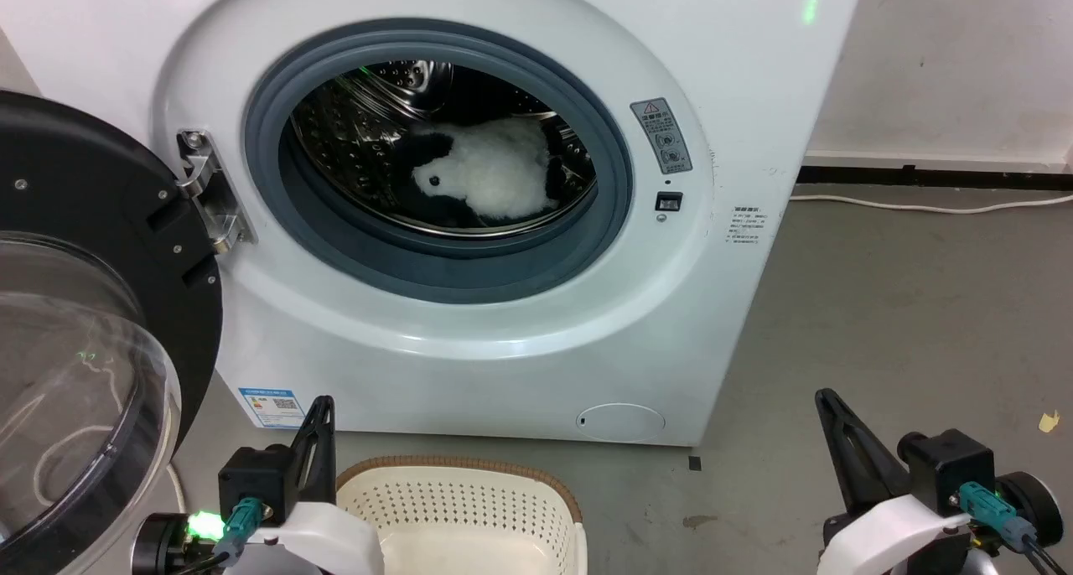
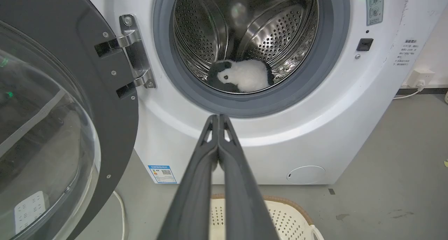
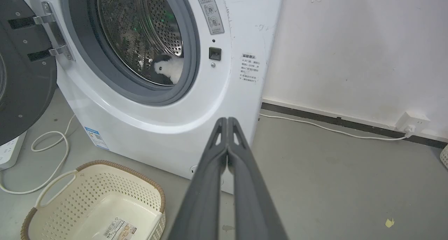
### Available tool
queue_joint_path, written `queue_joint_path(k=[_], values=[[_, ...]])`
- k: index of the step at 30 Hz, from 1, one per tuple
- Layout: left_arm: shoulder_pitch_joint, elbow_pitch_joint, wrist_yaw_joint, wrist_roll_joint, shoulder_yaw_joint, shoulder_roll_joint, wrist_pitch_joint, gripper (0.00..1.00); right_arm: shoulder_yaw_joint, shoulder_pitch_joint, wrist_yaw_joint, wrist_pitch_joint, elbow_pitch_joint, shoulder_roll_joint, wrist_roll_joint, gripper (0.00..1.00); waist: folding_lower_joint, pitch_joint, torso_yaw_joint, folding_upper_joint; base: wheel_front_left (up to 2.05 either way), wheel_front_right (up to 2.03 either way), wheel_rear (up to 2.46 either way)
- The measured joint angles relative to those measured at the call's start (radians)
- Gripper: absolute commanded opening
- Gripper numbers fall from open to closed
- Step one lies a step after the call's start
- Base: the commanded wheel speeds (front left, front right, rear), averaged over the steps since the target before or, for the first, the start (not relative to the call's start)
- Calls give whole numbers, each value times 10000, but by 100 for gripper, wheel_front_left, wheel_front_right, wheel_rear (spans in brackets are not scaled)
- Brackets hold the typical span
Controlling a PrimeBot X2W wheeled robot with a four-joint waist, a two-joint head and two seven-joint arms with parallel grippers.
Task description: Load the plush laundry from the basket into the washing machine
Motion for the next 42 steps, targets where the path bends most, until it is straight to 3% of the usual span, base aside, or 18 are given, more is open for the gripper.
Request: queue_joint_path(k=[42], values=[[-1,-2,0,0,2,-2,0,0,-2,0,0,0,2,0,0,0,0,0,0,0,0,0,0]])
